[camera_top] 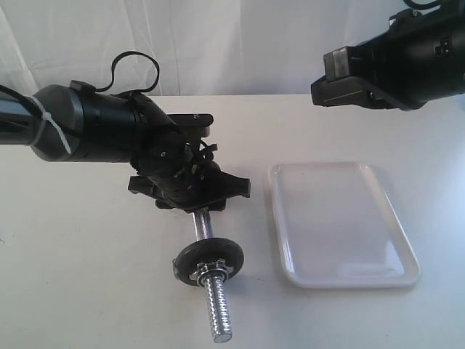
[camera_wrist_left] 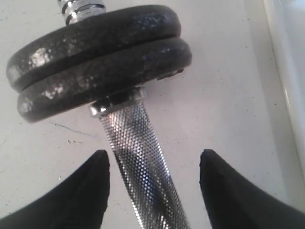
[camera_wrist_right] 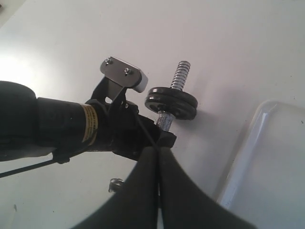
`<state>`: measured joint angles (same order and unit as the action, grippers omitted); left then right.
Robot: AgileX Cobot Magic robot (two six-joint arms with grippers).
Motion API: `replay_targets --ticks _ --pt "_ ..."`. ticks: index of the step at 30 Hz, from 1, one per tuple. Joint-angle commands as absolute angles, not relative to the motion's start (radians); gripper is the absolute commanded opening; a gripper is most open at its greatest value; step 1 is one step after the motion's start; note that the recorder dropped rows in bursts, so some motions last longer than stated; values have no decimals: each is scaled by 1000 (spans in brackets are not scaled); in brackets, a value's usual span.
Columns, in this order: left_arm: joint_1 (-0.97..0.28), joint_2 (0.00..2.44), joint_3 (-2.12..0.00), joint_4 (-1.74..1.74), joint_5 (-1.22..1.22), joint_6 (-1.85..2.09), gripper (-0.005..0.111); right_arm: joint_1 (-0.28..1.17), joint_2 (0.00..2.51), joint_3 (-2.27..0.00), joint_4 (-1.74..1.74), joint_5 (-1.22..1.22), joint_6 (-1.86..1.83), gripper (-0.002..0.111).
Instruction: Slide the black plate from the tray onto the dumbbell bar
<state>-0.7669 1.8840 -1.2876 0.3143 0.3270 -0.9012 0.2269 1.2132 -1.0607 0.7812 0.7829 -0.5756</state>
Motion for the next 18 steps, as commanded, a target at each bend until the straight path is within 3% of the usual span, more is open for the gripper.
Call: replay_targets --ticks 1,18 --pt "-765 1872 -1300 318 386 -859 61 221 1206 -1056 781 780 -572 0" --pt "-761 1713 -1361 301 512 -758 61 221 1206 -1056 781 780 -572 0"
